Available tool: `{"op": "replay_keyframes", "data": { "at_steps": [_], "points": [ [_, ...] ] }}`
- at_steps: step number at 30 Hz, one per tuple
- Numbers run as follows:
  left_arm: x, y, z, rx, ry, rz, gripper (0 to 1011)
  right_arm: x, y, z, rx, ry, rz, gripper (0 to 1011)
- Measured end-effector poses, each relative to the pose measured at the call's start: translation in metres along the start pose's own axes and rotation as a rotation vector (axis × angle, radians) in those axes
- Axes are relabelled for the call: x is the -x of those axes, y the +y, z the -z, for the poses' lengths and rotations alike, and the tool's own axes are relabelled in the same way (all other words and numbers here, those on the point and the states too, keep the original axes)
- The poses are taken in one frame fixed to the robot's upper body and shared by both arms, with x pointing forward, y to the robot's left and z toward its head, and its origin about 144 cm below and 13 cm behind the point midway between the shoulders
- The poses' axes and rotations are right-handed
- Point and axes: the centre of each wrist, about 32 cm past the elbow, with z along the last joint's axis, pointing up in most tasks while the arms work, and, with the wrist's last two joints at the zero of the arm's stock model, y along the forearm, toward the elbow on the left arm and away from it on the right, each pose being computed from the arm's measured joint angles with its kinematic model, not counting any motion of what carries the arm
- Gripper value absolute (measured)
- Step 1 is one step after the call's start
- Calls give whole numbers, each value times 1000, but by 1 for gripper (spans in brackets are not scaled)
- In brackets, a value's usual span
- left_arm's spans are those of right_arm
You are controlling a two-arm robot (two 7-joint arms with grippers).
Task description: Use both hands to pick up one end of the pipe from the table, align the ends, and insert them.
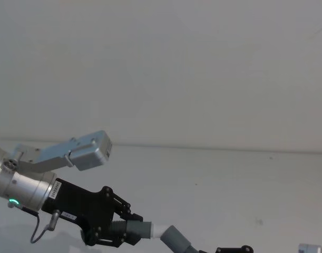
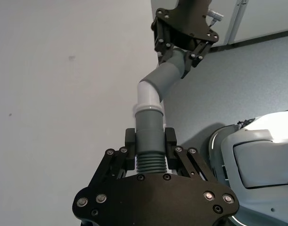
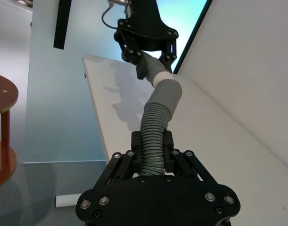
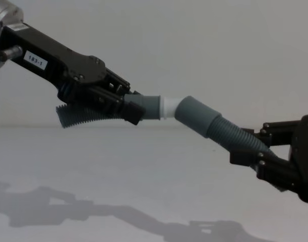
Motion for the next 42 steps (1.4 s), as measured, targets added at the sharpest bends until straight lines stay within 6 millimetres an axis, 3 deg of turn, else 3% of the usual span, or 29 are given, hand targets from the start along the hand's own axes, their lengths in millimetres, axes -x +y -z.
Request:
{"op": "replay_keyframes", "data": {
  "at_steps": [42],
  "points": [
    [14, 5, -9, -41, 48, 57, 325, -9, -12, 4, 2, -89, -9, 230]
  ]
}}
